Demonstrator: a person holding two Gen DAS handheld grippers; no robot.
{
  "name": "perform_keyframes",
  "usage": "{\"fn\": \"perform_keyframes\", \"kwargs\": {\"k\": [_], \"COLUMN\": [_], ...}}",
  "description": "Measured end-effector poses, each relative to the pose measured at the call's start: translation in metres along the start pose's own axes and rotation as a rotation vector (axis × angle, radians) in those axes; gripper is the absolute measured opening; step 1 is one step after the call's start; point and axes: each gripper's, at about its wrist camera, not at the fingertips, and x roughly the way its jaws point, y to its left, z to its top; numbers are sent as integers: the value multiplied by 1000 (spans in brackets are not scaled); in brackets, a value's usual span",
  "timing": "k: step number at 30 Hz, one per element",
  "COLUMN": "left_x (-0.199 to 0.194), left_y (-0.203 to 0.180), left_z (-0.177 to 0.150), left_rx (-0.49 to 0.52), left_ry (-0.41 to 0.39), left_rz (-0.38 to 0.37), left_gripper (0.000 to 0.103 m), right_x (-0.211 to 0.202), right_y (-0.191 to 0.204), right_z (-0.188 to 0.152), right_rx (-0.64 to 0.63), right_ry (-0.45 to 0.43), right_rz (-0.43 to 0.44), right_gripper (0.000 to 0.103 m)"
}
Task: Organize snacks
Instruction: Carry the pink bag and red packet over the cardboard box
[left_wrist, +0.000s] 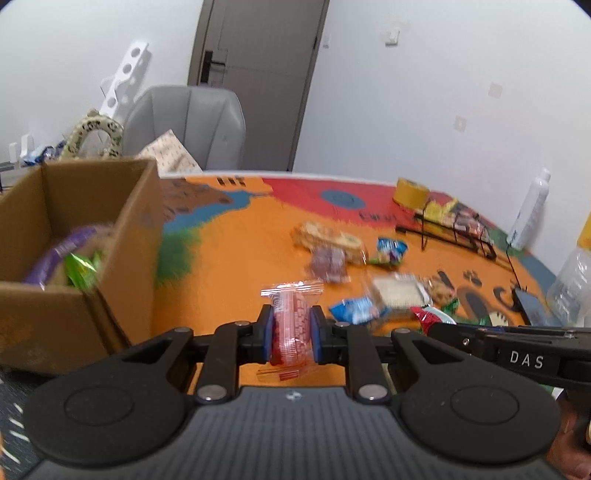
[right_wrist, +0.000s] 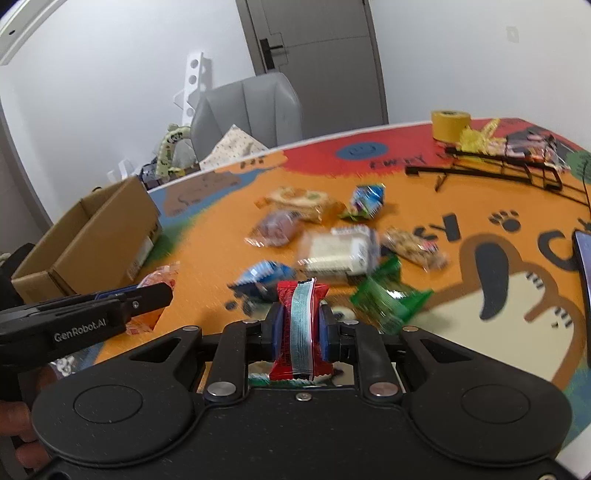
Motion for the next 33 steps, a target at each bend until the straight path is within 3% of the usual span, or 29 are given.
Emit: {"fn": "perform_keyframes", "kwargs": {"k": [19, 33], "left_x": [-39, -52], "left_y": [57, 120], "left_z": [49, 69], "left_rx": [-58, -120], "left_ry": [-115, -143], "left_rz": [78, 164], "left_gripper": [19, 19], "right_x": [5, 30], "right_y": [56, 114], "right_z": [49, 74], "right_rx": [-15, -56], "right_ry": [-89, -84], "right_rz": [140, 245], "right_gripper": [18, 18]}}
